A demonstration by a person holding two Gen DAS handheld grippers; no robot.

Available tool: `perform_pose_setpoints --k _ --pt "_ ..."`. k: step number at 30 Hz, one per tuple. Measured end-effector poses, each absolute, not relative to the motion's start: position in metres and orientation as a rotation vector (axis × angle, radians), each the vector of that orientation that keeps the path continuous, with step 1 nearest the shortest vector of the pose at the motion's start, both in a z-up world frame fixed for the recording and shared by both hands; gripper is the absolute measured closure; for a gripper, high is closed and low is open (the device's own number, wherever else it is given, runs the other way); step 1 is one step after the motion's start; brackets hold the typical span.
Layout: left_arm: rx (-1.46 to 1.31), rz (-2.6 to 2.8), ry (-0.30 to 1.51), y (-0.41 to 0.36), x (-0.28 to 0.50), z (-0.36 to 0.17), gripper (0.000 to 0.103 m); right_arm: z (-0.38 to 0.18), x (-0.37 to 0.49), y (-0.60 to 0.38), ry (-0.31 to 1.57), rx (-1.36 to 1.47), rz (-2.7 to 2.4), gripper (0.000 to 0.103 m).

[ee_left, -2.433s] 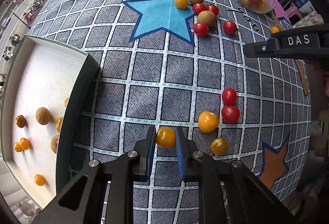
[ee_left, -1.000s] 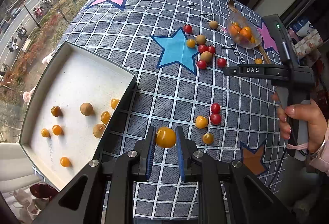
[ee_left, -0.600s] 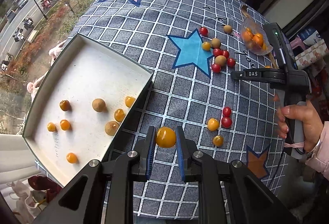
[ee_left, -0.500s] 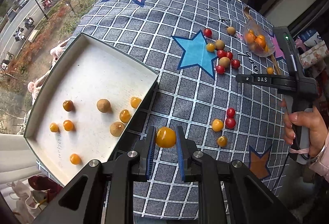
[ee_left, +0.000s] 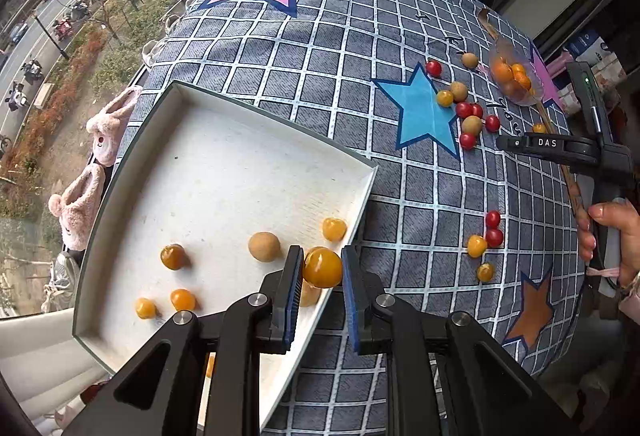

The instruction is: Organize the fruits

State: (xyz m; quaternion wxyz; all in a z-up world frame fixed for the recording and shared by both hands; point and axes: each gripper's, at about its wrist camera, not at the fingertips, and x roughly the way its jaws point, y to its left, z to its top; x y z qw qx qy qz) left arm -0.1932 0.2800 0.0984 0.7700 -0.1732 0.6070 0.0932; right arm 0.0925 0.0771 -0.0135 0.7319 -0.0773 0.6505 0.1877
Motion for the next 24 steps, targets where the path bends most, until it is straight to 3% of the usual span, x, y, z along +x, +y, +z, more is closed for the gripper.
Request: perform_pose_setpoints --k 8,10,11,24 --pt "-0.374 0.195 1.348 0.307 -0.196 0.087 0.082 -0.028 0.111 0.092 1.406 -0.158 0.357 0.066" --pt "-0.38 0.195 1.355 0.311 -0.196 0.084 0.082 -0.029 0.112 0.099 1.398 -0.193 0.36 0.071" --pt "-0.382 0.195 1.358 0.313 -0.197 0.083 0.082 -0.029 0.113 0.1 1.396 -0.201 0.363 0.08" --pt "-0.415 0.242 1.357 0.354 -0.205 0.074 0.082 0.022 0.057 0.152 1.437 -0.188 0.51 0.08"
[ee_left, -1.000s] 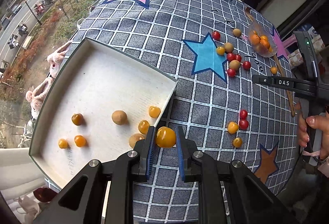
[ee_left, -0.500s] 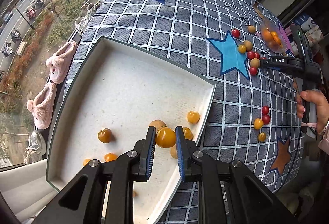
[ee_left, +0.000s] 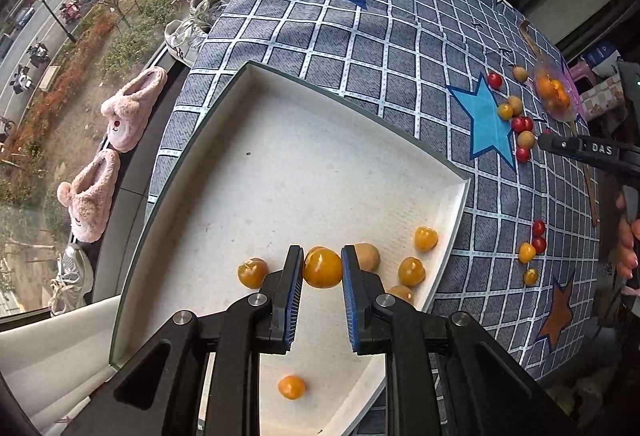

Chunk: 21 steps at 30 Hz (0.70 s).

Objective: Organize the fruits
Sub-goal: 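Carry the yellow and red tomatoes into the white tray and open both tools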

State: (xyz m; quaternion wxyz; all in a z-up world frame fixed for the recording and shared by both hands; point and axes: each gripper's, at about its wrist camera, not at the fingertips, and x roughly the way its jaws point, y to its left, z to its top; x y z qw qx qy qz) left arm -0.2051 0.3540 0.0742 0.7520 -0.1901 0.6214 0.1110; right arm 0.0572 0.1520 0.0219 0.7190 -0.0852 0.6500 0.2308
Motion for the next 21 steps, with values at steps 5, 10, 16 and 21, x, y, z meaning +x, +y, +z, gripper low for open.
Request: perform_pose_setpoints --k 5,10,16,21 --pt "-0.382 0.266 1.377 0.37 -0.2 0.061 0.082 0.034 0.007 0.21 1.477 -0.174 0.656 0.08" --pt "-0.337 0.262 1.394 0.376 -0.19 0.047 0.082 0.025 -0.033 0.252 1.528 -0.21 0.737 0.08" --pt "-0.322 0.27 1.417 0.381 -0.181 0.033 0.082 0.002 -0.05 0.275 1.582 -0.293 0.718 0.08" --pt "-0.321 0.266 1.428 0.382 -0.178 0.026 0.082 -0.01 -0.052 0.281 1.603 -0.336 0.688 0.08"
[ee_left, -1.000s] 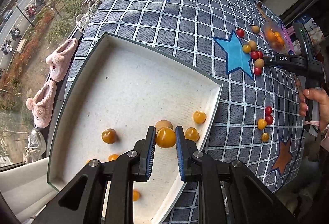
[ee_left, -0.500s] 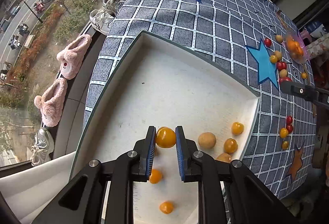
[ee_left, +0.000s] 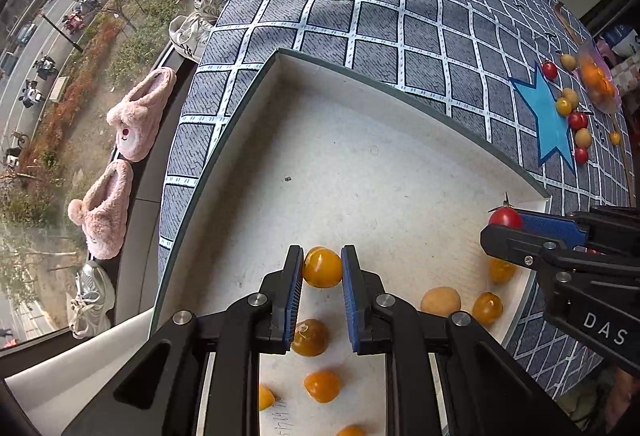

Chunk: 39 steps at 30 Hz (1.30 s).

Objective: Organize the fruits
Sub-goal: 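Carry the yellow and red tomatoes into the white tray and open both tools, then withdraw both tools from the tray toward the remaining fruits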

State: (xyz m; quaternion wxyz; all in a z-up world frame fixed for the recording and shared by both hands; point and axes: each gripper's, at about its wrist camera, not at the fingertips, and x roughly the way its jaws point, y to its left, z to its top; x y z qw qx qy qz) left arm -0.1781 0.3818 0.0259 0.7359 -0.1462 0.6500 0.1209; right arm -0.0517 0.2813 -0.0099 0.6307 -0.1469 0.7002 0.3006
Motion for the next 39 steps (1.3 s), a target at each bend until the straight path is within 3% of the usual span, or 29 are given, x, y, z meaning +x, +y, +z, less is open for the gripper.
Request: perform_pose_setpoints --k 13,16,18,19,20,24,30,39 --pt "-0.275 0.264 1.451 0.378 -0.179 0.009 0.082 -0.025 -0.054 0.273 1.604 -0.399 0.655 0.078" --pt "-0.261 0.267 1.457 0.376 -0.177 0.01 0.082 -0.026 -0.057 0.282 1.628 -0.384 0.668 0.074" --pt "-0.269 0.268 1.461 0.377 -0.177 0.011 0.077 -0.025 -0.057 0.29 1.636 -0.374 0.671 0.055" --pt "-0.277 0.268 1.46 0.377 -0.177 0.011 0.056 -0.021 -0.058 0.291 1.631 -0.364 0.681 0.051" --pt "-0.267 0.291 1.453 0.377 -0.178 0.013 0.041 -0.015 -0.058 0.287 1.622 -0.364 0.679 0.048" --pt "-0.263 0.289 1.444 0.379 -0.18 0.022 0.039 0.007 -0.063 0.276 1.608 -0.296 0.714 0.024" --pt "-0.192 0.227 1.438 0.351 -0.176 0.041 0.039 0.027 -0.065 0.222 1.592 -0.227 0.6 0.023" --pt "-0.102 0.014 1.39 0.257 -0.133 0.071 0.039 0.007 -0.041 0.078 1.639 -0.019 0.242 0.023"
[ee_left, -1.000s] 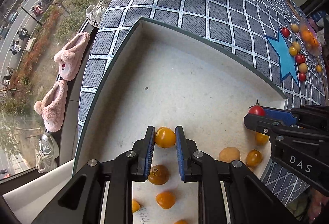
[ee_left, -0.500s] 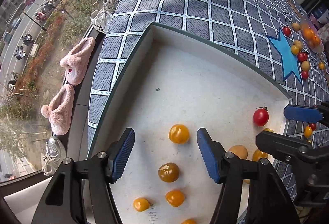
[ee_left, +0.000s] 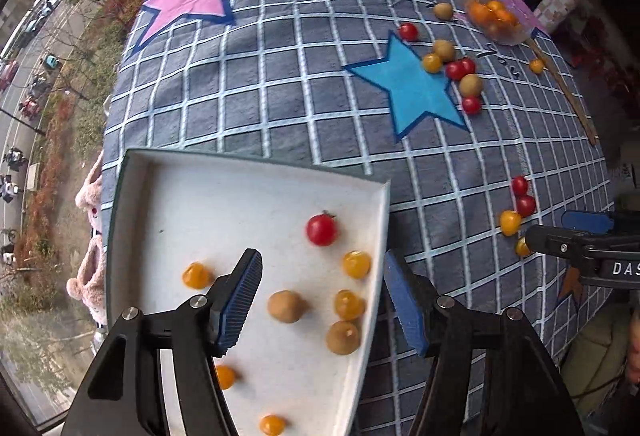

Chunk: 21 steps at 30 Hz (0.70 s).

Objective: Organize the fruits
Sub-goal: 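Withdraw both tools from the tray toward the remaining fruits, then grasp an orange tomato with the right tool while the left tool grasps a red cherry tomato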

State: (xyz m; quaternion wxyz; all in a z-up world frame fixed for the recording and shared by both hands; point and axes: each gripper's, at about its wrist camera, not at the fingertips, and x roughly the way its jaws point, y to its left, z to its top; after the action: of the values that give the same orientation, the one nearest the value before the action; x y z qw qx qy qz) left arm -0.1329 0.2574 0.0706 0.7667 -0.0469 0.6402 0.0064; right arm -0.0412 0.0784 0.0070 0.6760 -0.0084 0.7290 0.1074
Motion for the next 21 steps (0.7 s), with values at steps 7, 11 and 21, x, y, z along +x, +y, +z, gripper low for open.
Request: perform_pose_setpoints --k 7,11,21 --pt "-0.095 -0.043 1.396 0.21 -0.083 0.066 0.039 0.006 -0.003 0.025 1.58 0.076 0.126 0.024" --pt "-0.073 -0.049 1.413 0.186 -0.059 0.052 0.039 0.002 0.031 -0.006 1.553 0.102 0.073 0.023" --pt "-0.167 0.073 1.472 0.162 -0.017 0.016 0.039 -0.02 0.131 -0.028 1.502 0.052 0.087 0.024"
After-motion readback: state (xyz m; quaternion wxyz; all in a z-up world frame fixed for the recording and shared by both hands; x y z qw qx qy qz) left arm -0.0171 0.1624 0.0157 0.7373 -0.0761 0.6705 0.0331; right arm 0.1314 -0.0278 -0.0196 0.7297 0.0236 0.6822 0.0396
